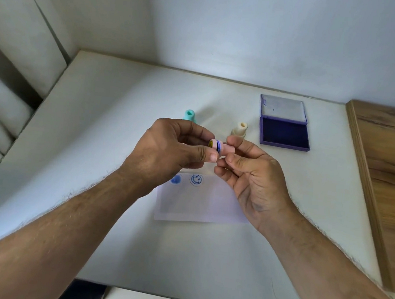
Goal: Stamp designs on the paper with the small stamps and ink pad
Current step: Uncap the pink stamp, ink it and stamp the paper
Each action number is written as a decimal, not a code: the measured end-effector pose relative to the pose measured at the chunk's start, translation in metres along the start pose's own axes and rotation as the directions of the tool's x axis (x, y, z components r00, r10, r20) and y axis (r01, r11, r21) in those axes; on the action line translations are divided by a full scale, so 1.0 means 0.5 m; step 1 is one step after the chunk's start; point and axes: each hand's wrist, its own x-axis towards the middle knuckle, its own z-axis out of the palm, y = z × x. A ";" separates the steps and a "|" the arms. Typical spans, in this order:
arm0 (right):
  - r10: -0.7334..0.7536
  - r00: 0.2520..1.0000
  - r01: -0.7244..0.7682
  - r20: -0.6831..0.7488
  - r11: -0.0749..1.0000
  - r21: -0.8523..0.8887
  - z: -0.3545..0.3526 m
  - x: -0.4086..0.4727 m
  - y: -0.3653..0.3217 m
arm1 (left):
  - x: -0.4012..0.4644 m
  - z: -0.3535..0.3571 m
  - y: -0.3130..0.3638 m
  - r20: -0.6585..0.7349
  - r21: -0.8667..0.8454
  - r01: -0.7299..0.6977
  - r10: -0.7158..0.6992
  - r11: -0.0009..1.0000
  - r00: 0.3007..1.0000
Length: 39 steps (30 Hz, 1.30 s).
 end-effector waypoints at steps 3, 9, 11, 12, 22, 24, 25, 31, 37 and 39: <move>-0.013 1.000 0.013 -0.003 1.000 -0.008 0.000 0.000 0.003 | 0.001 0.002 -0.001 -0.013 0.029 0.001 -0.001 1.000 1.000; -0.041 0.999 0.041 -0.012 0.998 -0.052 -0.001 0.000 0.007 | 0.002 0.001 -0.002 -0.031 0.078 0.006 -0.003 0.997 1.000; -0.045 0.999 0.044 -0.013 0.997 -0.057 -0.001 0.000 0.008 | 0.002 0.000 -0.003 -0.035 0.091 0.005 -0.002 0.996 0.999; -0.044 0.999 0.043 -0.015 0.997 -0.056 -0.001 0.000 0.008 | 0.002 0.000 -0.003 -0.040 0.095 0.006 -0.002 0.995 0.999; -0.018 0.997 0.014 -0.075 0.999 -0.053 -0.001 0.003 0.010 | 0.002 -0.002 -0.003 -0.067 0.113 -0.014 0.022 0.994 0.998; -0.019 0.996 0.014 -0.088 0.998 -0.062 -0.002 0.002 0.009 | 0.002 -0.002 -0.004 -0.070 0.120 -0.022 0.031 0.993 0.997; -0.020 0.996 0.014 -0.091 0.997 -0.071 -0.002 0.002 0.008 | 0.001 -0.001 -0.005 -0.071 0.119 -0.028 0.036 0.993 0.997; -0.012 0.997 0.005 -0.076 0.996 -0.086 0.000 0.001 0.003 | -0.002 0.001 -0.002 -0.060 0.143 -0.074 0.083 0.987 0.995; -0.011 0.995 0.004 -0.094 0.997 -0.081 0.002 0.003 0.005 | -0.003 0.005 -0.005 -0.066 0.144 -0.100 0.111 0.985 0.992; -0.017 0.995 0.008 -0.101 0.996 -0.086 0.003 0.003 0.006 | -0.004 0.007 -0.007 -0.074 0.142 -0.110 0.122 0.984 0.990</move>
